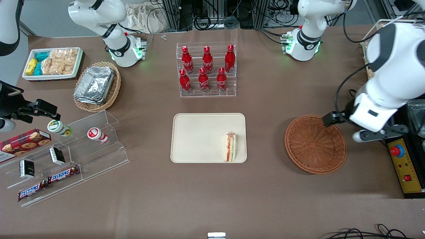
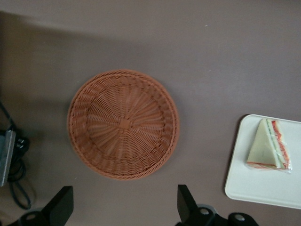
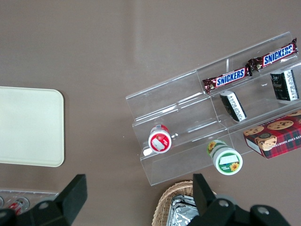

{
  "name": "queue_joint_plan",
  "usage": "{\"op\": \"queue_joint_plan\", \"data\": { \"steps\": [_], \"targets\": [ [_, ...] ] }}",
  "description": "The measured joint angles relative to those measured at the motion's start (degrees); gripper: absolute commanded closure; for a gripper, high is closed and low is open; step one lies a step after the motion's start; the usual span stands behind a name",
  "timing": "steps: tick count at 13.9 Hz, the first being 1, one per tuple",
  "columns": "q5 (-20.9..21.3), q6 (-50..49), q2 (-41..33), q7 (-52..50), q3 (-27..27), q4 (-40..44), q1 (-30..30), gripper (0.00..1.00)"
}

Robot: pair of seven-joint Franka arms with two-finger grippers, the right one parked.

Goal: Place sandwich from basket to tray

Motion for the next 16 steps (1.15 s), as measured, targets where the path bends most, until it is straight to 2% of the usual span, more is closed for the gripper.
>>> {"op": "queue_joint_plan", "data": {
  "steps": [3, 8, 12, 14, 16],
  "targets": [
    [-0.75, -2.13, -0.08, 3.01, 0.07, 1.05, 3.51, 0.01],
    [-0.72, -3.25, -0.15, 4.29, -0.19, 1.52, 3.88, 0.02],
    [-0.78, -3.34, -0.15, 10.56, 0.29, 1.83, 6.17, 0.01],
    [-0.92, -3.32, 0.08, 12.93, 2.81, 2.76, 4.77, 0.01],
    [-1.13, -3.43, 0.39, 13.54, 8.64, 4.16, -0.19, 0.01]
  ]
}}
